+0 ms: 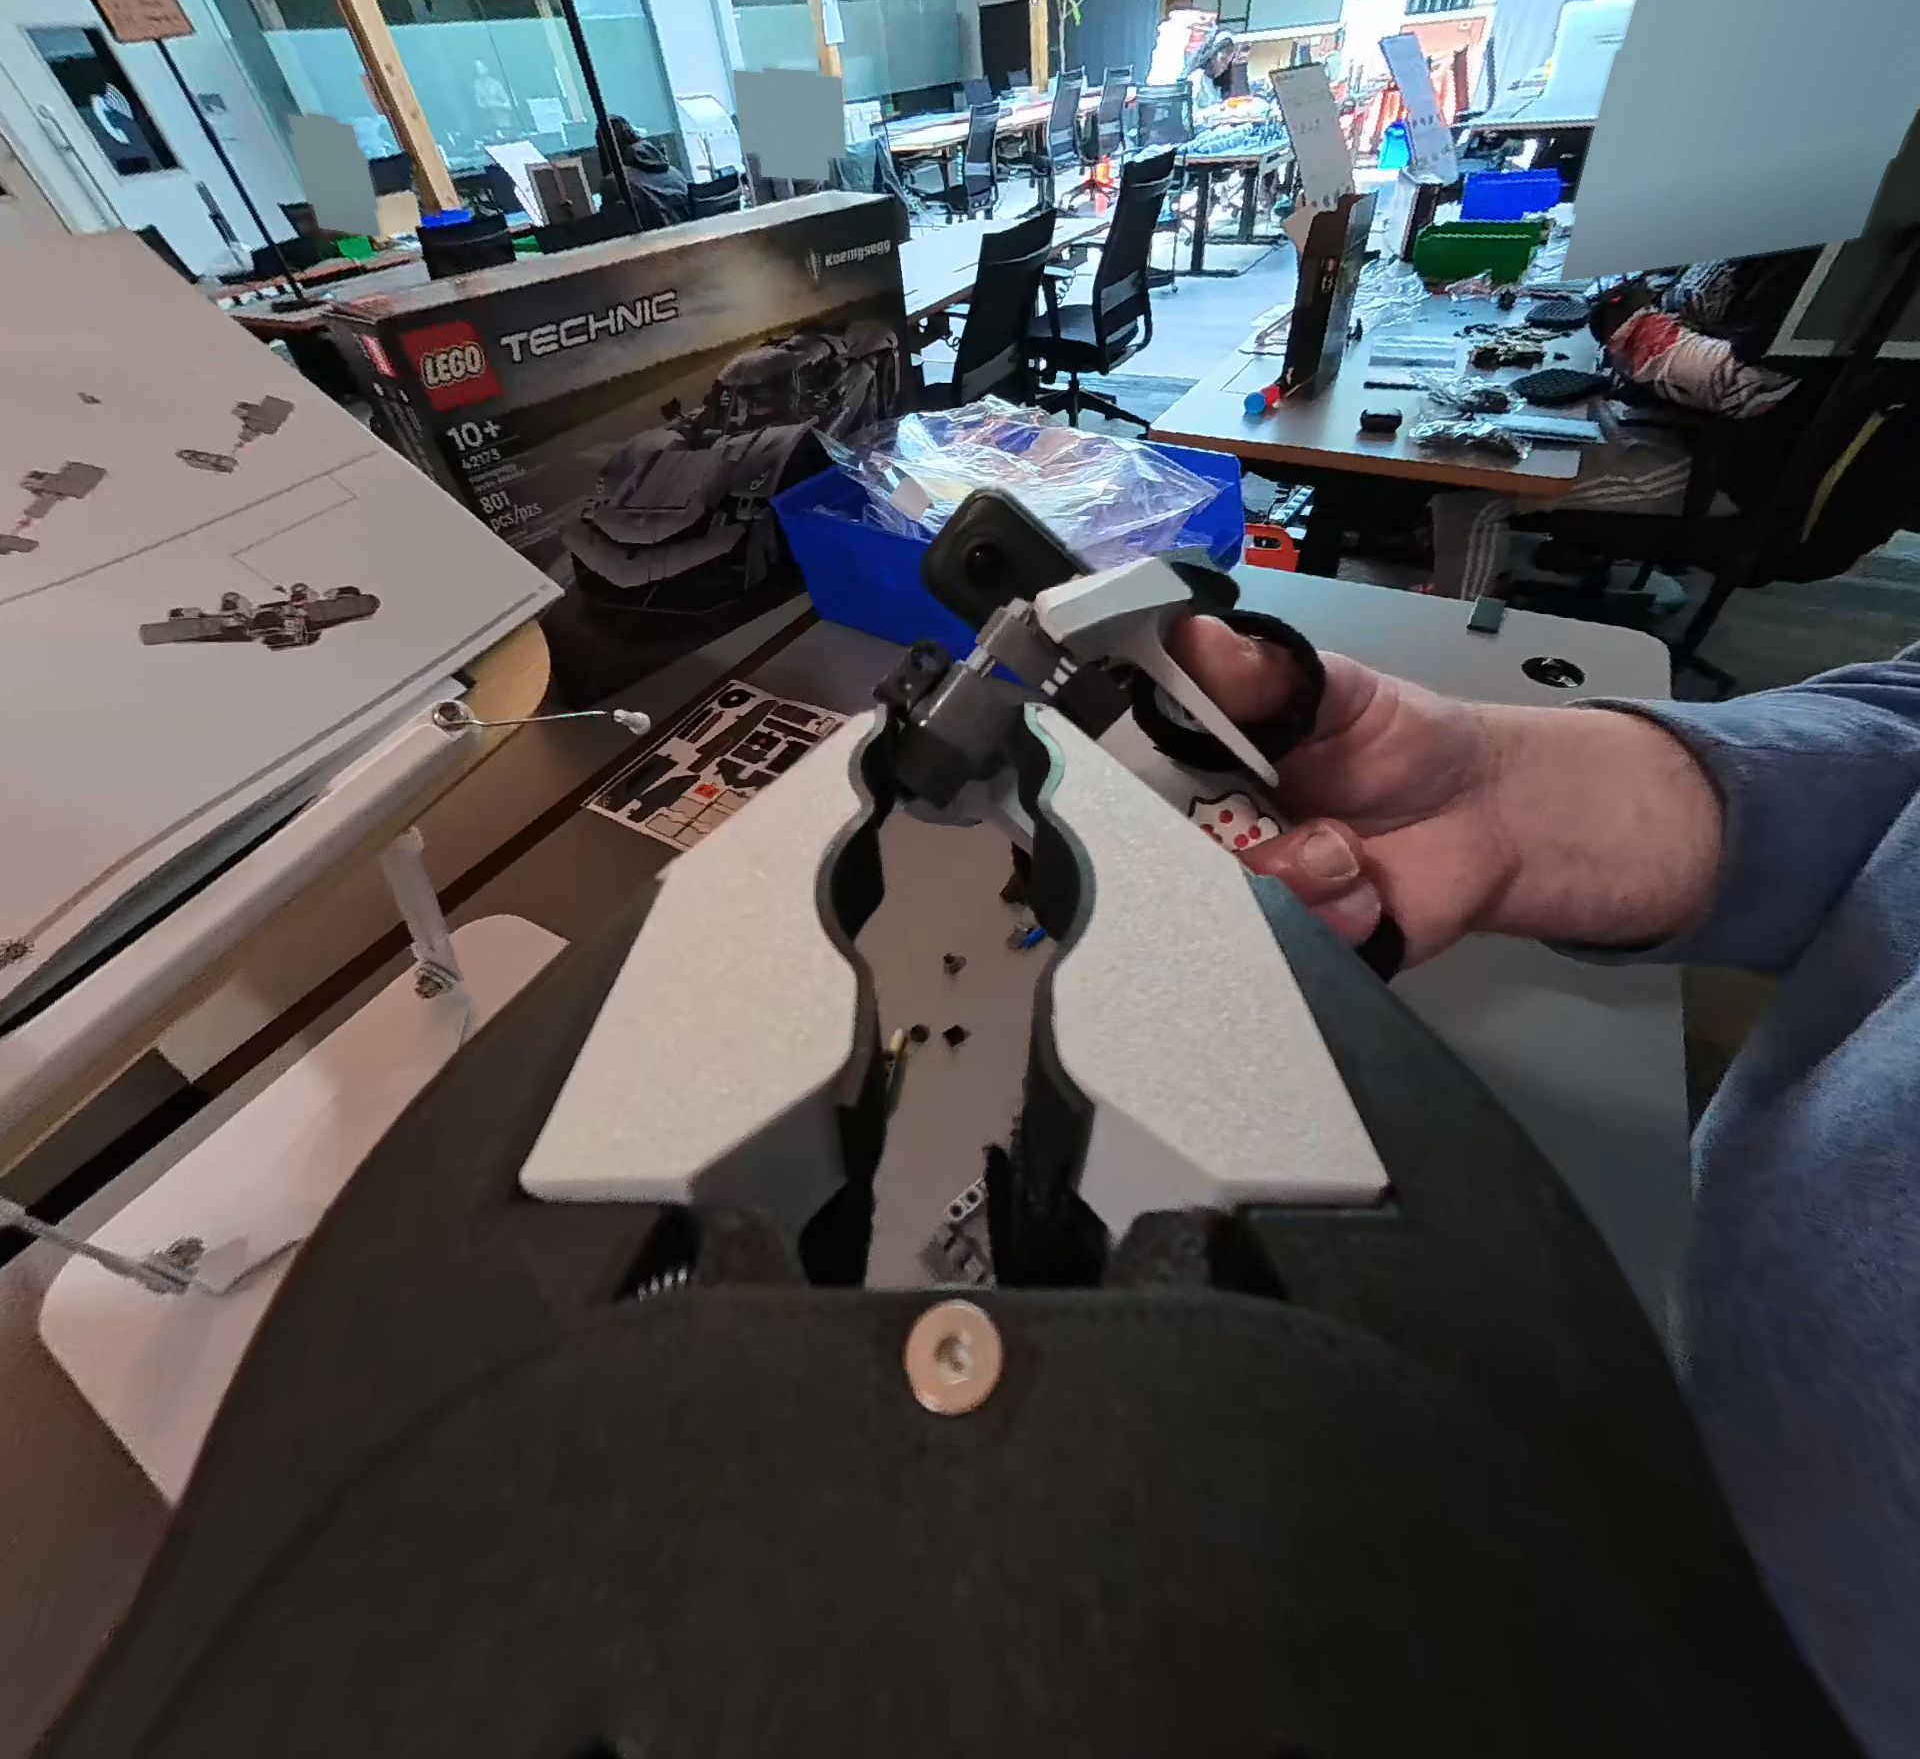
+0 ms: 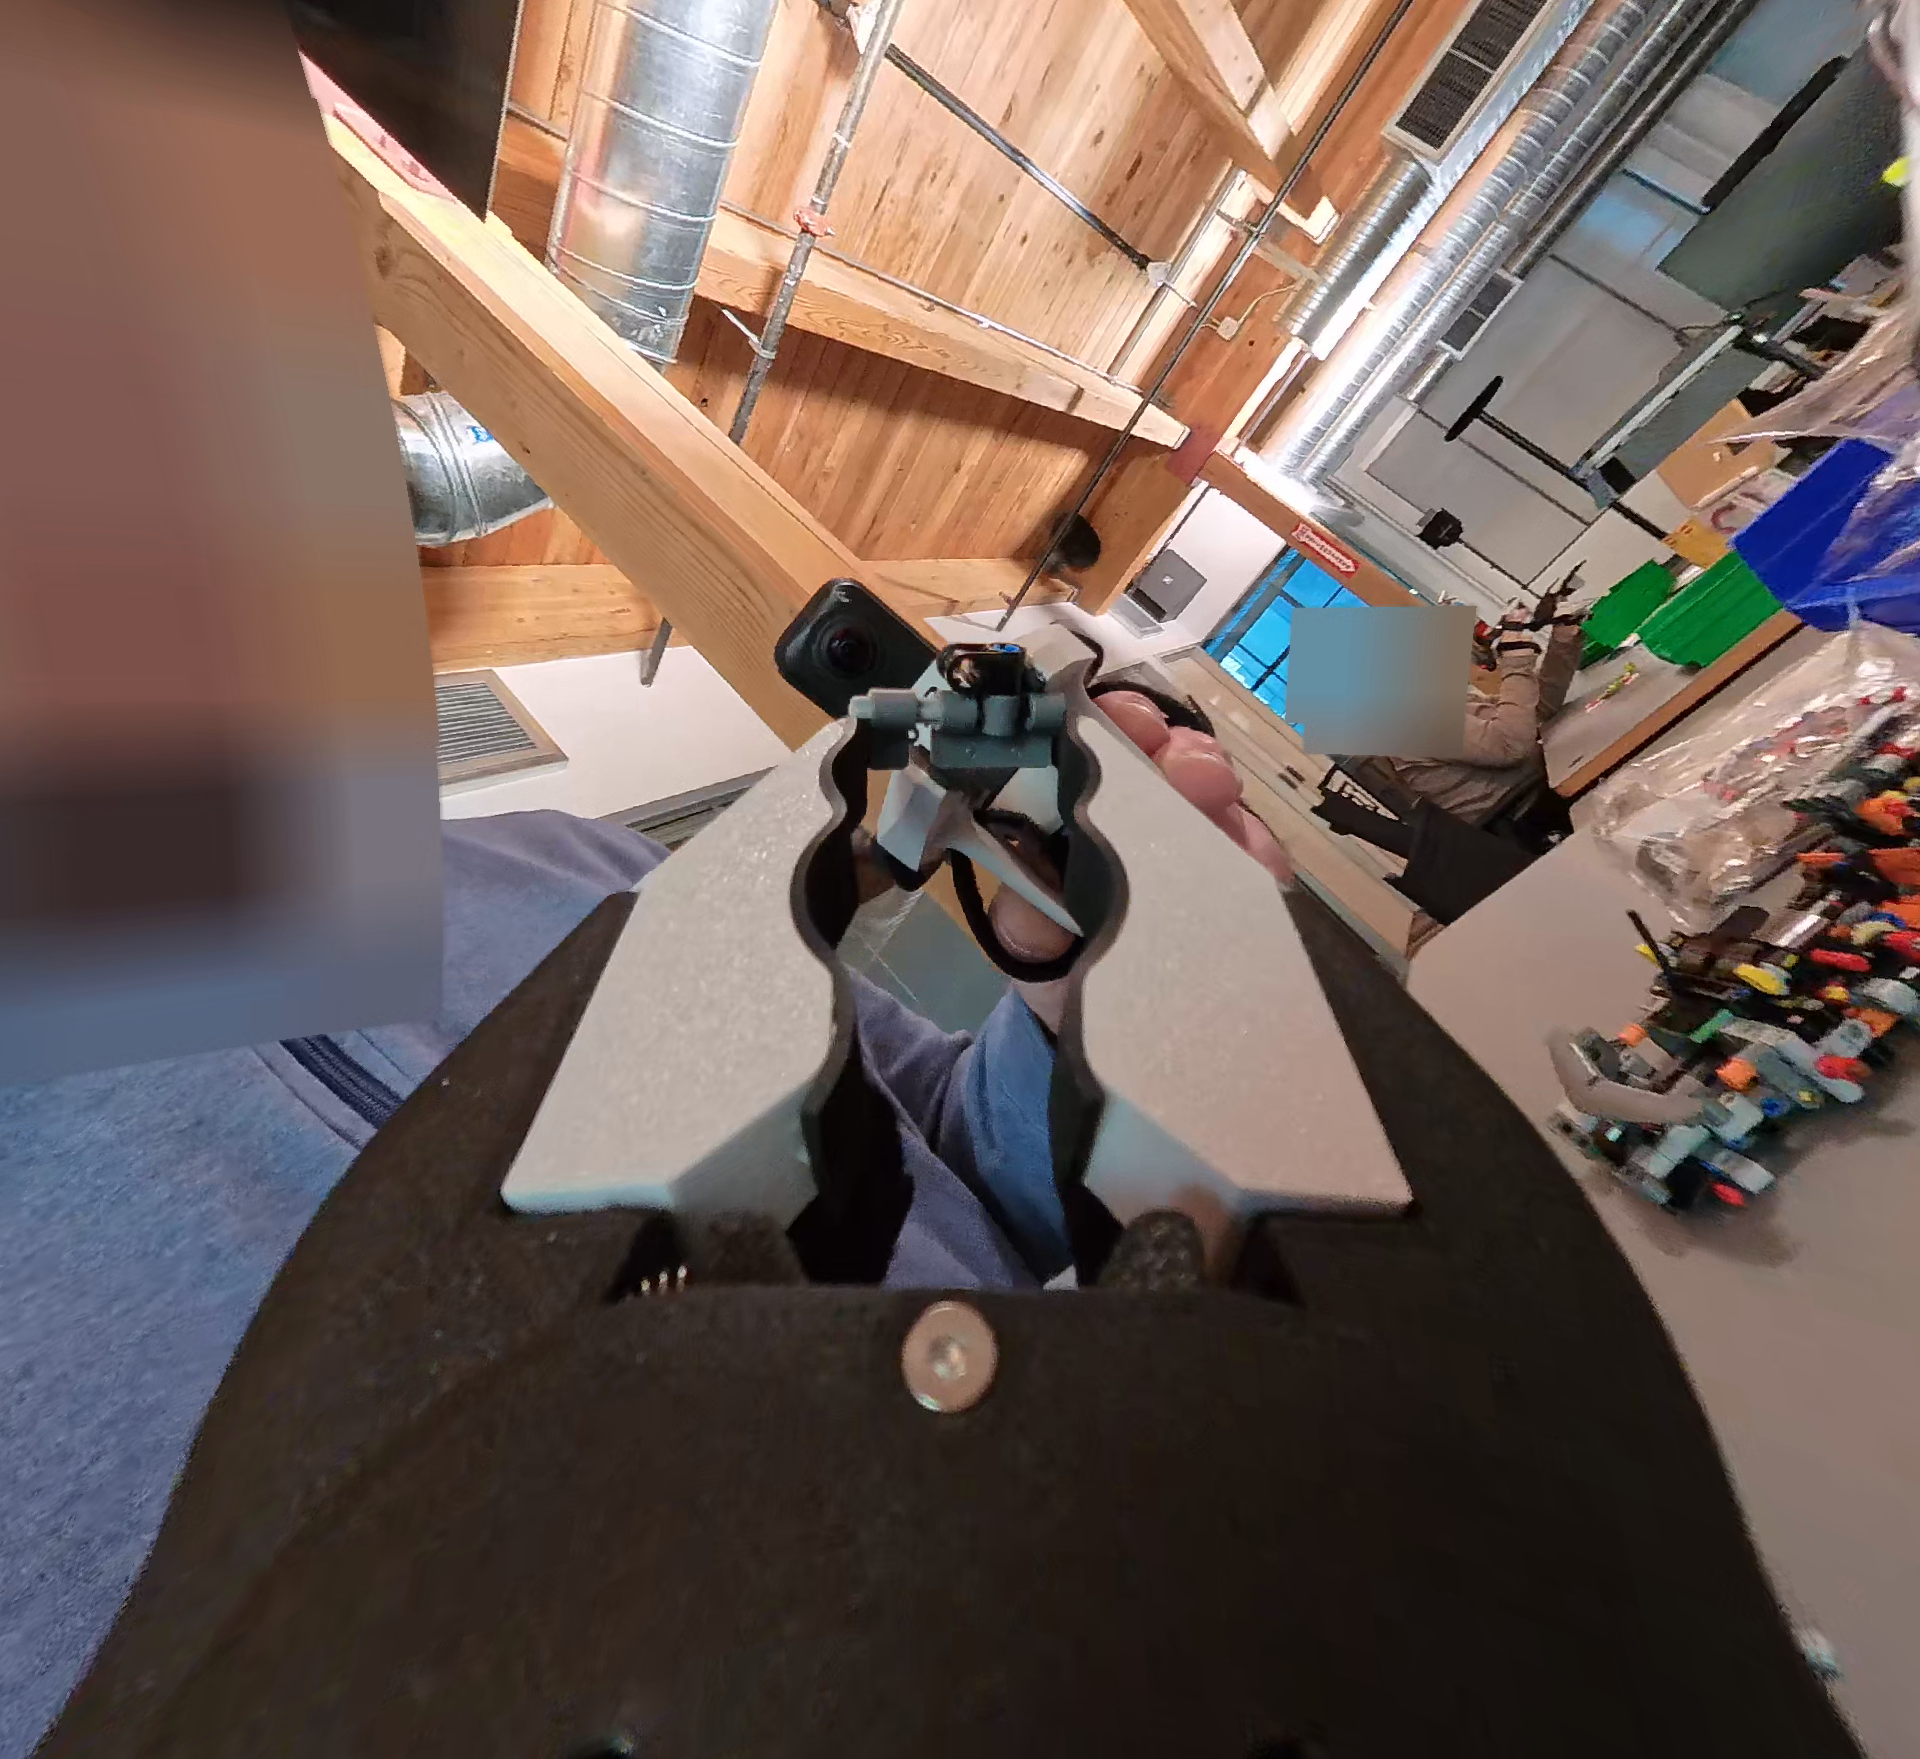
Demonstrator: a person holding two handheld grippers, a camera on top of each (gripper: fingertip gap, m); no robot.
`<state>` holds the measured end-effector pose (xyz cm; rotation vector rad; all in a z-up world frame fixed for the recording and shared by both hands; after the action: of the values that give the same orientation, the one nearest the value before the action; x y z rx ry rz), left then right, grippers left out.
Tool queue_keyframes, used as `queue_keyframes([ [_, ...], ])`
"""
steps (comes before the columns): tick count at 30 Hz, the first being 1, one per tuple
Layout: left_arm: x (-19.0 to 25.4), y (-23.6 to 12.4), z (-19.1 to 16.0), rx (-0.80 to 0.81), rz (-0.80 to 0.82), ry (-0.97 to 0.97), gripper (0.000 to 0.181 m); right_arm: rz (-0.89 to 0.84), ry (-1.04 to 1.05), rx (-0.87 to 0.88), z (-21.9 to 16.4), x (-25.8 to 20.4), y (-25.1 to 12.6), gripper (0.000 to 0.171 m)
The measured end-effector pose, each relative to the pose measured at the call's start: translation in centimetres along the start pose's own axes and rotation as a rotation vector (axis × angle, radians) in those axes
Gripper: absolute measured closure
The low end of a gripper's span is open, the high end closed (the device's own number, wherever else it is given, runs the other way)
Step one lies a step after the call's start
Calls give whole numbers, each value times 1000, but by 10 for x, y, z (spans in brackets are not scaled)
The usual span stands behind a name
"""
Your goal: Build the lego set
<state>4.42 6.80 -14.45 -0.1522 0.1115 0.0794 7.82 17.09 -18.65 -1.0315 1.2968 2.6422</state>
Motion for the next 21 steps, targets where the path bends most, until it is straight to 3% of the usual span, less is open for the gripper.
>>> queue_keyframes([
  [10,-6,-20,3,23,1,47,160,48,15,22,-10,5,24,138],
  [16,-7,-26,3,23,-54,77,152,87,55,14,-11,7,27,138],
  [21,-12,-30,5,-11,-89,136,163,97,73,-33,-14,8,28,138],
])
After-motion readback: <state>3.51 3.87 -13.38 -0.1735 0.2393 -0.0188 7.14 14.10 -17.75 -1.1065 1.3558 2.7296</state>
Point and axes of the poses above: each gripper's, where its closed fingertips meet, y out along the fingers, z out of its top, x = y × z across the jaws, the point moved 7 cm from there along -y, back along the fingers, and after that the axes turned 10 degrees about z, right-handed, at the moved point
